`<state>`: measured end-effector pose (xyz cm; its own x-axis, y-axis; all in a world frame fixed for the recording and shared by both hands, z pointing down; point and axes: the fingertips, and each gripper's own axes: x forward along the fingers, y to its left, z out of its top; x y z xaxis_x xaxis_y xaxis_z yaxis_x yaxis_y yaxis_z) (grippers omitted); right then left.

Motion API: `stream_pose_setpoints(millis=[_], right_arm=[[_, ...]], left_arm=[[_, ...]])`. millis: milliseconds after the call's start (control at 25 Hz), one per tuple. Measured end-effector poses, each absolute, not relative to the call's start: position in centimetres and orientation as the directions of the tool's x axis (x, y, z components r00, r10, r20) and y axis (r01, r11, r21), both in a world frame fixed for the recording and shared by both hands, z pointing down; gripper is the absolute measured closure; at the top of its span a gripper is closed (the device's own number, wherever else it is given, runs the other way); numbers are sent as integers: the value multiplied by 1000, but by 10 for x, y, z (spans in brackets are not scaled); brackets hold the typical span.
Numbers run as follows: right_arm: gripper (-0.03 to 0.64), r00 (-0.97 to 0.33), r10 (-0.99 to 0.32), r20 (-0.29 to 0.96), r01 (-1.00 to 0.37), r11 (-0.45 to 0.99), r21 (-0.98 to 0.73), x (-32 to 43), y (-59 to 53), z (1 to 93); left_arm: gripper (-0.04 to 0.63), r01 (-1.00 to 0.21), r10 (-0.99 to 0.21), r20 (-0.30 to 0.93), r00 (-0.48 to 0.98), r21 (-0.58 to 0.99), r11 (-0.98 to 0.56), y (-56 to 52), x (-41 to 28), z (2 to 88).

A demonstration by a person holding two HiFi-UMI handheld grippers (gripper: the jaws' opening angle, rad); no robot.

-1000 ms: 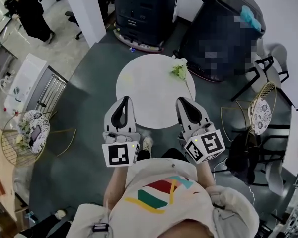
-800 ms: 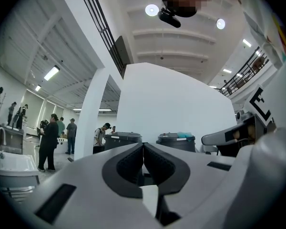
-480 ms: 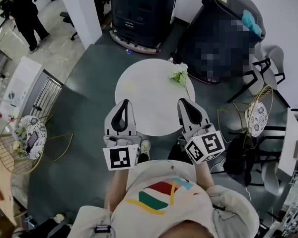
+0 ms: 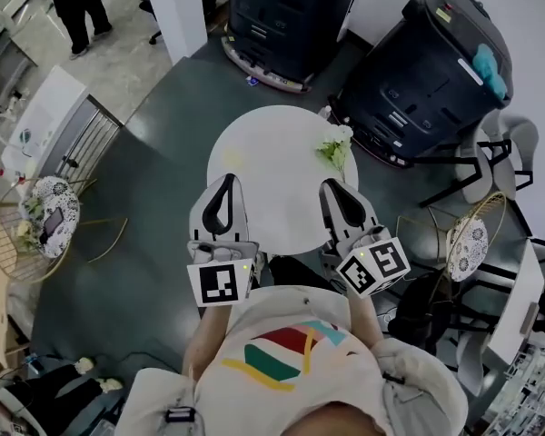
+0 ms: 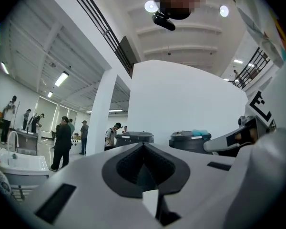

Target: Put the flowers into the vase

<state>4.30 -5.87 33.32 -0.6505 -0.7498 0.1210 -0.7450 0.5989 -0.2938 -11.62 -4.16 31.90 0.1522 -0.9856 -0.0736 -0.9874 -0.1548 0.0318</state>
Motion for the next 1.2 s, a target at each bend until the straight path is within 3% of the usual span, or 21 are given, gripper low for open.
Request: stream_pose_setpoints(millis=[400, 680, 840, 920, 1040, 1200], right_arm=[[603, -692, -714, 106, -703, 633, -324, 79, -113, 342], [590, -667, -727, 162, -734, 604, -312, 97, -133, 361], [487, -645, -753, 131, -750, 591, -297, 89, -142, 352], [374, -609, -785, 113, -778, 564, -275, 90, -150, 347], [276, -557, -823, 114, -818, 520, -245, 94, -166, 348], [258, -534, -828, 174, -839, 494, -227, 101, -182, 362]], left_arm=[[589, -984, -986, -41, 161, -83, -158, -90, -73, 313], [589, -985, -987, 2, 158, -63, -158, -105, -80, 327], [589, -983, -984, -20, 178, -51, -177, -119, -87, 320], [589, -984, -984, -34, 174, -53, -172, -123, -93, 314], [589, -985, -985, -27, 168, -40, -167, -127, -104, 314], [589, -987, -988, -21, 155, -34, -155, -127, -117, 317]])
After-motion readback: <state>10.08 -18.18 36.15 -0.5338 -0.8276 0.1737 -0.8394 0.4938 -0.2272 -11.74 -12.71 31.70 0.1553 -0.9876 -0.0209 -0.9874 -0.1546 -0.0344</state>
